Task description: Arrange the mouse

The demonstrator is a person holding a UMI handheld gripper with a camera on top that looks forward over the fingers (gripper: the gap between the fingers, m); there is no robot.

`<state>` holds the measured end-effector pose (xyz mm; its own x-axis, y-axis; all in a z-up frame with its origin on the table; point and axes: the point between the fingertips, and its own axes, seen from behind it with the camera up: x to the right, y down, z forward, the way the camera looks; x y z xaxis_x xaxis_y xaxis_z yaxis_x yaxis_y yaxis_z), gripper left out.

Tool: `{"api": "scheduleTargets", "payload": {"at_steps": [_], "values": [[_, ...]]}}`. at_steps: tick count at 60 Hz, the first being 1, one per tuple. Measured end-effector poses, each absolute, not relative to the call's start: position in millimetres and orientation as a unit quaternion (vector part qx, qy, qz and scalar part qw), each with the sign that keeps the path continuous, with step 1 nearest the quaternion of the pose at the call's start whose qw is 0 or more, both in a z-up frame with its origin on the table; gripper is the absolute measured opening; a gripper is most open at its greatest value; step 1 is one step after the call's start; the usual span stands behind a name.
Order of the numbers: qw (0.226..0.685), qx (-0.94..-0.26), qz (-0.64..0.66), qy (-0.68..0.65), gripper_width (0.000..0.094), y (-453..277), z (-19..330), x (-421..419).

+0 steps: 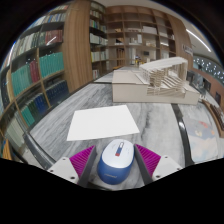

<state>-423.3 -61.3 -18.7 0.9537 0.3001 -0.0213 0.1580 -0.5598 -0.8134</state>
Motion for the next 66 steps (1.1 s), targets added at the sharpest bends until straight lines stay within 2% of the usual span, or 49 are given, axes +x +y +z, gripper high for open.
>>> {"api": "scheduleTargets", "payload": {"at_steps": [1,5,11,18,22,29,35,40,49,53,59,60,61,62,63,64,66], "values": [[0.454,-0.878,0.073,-0.134,0.0753,-59.8,-19.9,-423.6],[0.464,-0.870,0.085,-0.145,0.0533,-62.7,-20.7,-437.0],[0.472,-0.867,0.079,-0.142,0.0506,-61.0,-20.3,-435.2],[0.439,-0.878,0.122,-0.145,0.0413,-66.8,-14.7,-436.4],[0.470,-0.857,0.154,-0.145,0.0409,-54.9,27.9,-432.9],[0.569,-0.807,0.090,-0.130,0.0408,-21.0,132.9,-336.1],[0.605,-0.791,0.040,-0.078,0.0379,8.7,174.4,-229.4],[0.589,-0.807,0.003,-0.039,0.0378,15.8,158.6,-149.4],[0.505,-0.863,0.006,-0.010,0.0377,31.6,57.3,-79.6],[0.487,-0.873,0.007,-0.012,0.0378,35.0,23.6,-70.6],[0.461,-0.887,0.011,-0.009,0.0391,37.0,-8.0,-65.8],[0.453,-0.891,0.009,-0.010,0.0458,33.9,-10.1,-66.0],[0.453,-0.892,0.010,-0.013,0.0417,32.5,-14.5,-66.9],[0.466,-0.885,0.009,-0.015,0.0419,36.6,-10.3,-66.8],[0.466,-0.885,0.007,-0.018,0.0458,36.9,-11.3,-66.6],[0.461,-0.887,0.010,-0.022,0.0450,35.5,-13.8,-68.4],[0.464,-0.886,0.008,-0.023,0.0493,37.5,-12.5,-67.2]]}}
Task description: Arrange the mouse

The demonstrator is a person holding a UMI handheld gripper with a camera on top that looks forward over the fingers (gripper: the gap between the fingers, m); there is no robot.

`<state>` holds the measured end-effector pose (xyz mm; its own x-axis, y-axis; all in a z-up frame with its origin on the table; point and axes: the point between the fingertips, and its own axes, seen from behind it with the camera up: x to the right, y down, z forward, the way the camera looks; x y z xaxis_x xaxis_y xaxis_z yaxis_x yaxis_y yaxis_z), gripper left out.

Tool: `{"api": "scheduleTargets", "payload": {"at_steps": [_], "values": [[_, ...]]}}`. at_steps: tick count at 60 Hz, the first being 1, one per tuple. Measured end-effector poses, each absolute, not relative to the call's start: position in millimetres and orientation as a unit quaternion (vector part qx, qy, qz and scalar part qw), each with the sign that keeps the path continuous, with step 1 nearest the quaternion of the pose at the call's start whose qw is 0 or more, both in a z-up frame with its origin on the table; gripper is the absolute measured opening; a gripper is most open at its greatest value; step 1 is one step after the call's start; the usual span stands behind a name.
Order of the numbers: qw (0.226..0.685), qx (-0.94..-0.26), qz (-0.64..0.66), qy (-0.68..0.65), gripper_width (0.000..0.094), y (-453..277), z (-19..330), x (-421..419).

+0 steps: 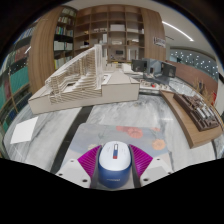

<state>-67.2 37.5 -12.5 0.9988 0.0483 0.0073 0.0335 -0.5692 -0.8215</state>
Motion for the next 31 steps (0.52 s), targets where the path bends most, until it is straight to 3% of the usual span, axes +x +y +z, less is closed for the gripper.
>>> {"api": "scheduleTargets", "payload": {"at_steps": [4,5,10,13,24,31], "values": [[0.454,-0.891,0.008,-0.024,0.0558,36.2,-12.6,-64.1],[0.450,-0.893,0.010,-0.022,0.0670,35.1,-12.5,-63.3],[0.444,-0.896,0.025,-0.005,0.0896,23.6,-1.4,-59.8],[0.447,-0.894,0.033,0.002,0.0833,9.9,12.9,-55.8],[0.465,-0.883,0.065,0.017,0.0836,-68.4,54.3,-39.2],[0.476,-0.874,0.094,0.042,0.0833,-108.4,60.9,-22.5]]}}
